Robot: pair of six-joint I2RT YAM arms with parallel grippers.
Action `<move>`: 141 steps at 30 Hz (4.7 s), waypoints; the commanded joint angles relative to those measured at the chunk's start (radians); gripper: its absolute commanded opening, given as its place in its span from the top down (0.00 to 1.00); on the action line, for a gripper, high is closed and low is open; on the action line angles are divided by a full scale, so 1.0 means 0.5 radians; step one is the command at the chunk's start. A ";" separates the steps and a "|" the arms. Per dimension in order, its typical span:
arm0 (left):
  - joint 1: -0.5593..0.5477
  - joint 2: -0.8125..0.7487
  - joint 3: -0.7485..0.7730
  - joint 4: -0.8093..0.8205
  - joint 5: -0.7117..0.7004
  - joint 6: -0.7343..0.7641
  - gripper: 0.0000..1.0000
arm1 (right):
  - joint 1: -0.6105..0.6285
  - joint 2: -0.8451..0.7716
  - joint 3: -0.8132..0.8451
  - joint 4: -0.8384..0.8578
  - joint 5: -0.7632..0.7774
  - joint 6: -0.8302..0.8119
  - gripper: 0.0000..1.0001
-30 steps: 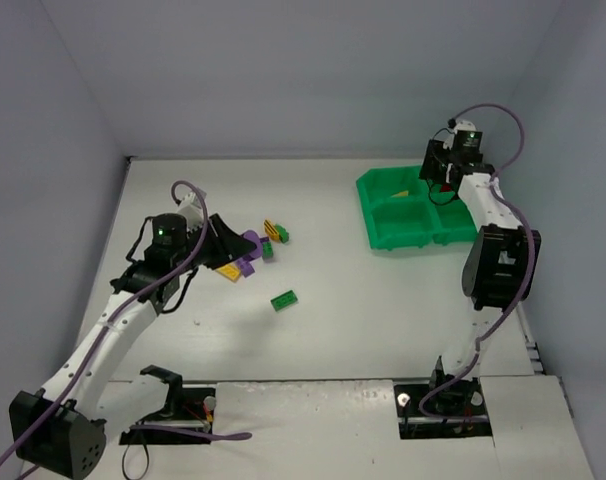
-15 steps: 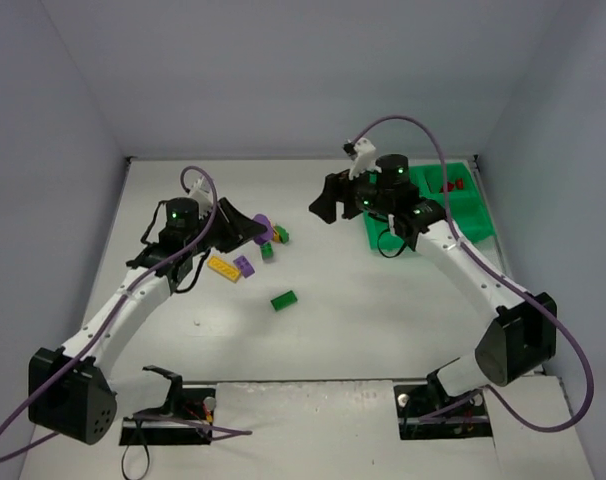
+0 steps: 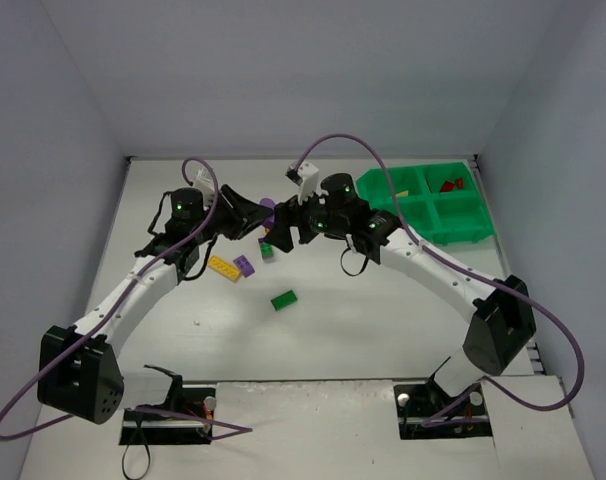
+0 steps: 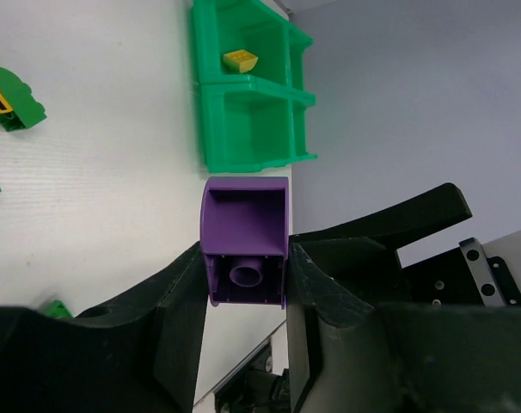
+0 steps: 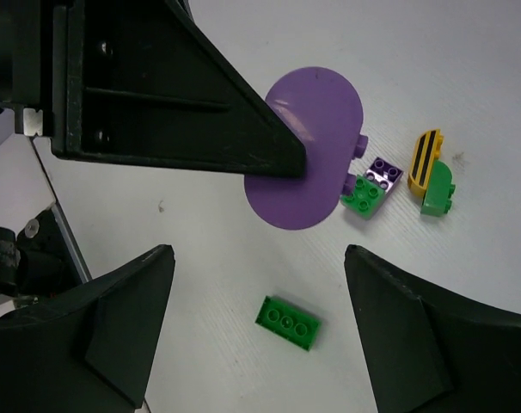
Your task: Sort the legos into containers by color
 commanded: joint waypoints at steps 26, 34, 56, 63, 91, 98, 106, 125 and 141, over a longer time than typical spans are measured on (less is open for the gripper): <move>0.002 -0.043 0.035 0.295 0.138 -0.157 0.89 | 0.072 0.168 0.300 0.251 0.316 -0.033 0.50; -0.031 -0.040 0.023 0.292 0.141 -0.157 0.89 | 0.072 0.192 0.340 0.266 0.393 -0.018 0.62; -0.053 -0.074 -0.014 0.280 0.080 -0.154 0.86 | 0.075 0.128 0.276 0.273 0.473 0.016 0.36; -0.056 -0.067 -0.008 0.304 0.105 -0.164 0.86 | 0.078 0.149 0.294 0.276 0.470 0.010 0.41; -0.044 -0.092 0.148 -0.113 0.022 0.066 0.22 | 0.054 0.024 0.085 0.223 0.604 -0.140 1.00; 0.054 -0.263 0.133 -0.410 -0.174 0.265 0.21 | -0.308 -0.038 -0.132 0.119 0.840 -0.021 1.00; 0.073 -0.454 0.158 -0.858 -0.398 0.716 0.21 | -0.970 -0.160 -0.240 -0.080 1.297 0.062 1.00; 0.073 -0.712 0.053 -1.061 -0.512 0.904 0.19 | -1.747 0.582 0.263 -0.218 1.185 0.047 0.83; 0.073 -0.675 0.087 -1.128 -0.549 0.889 0.19 | -1.698 0.300 0.242 -0.289 1.040 0.053 0.29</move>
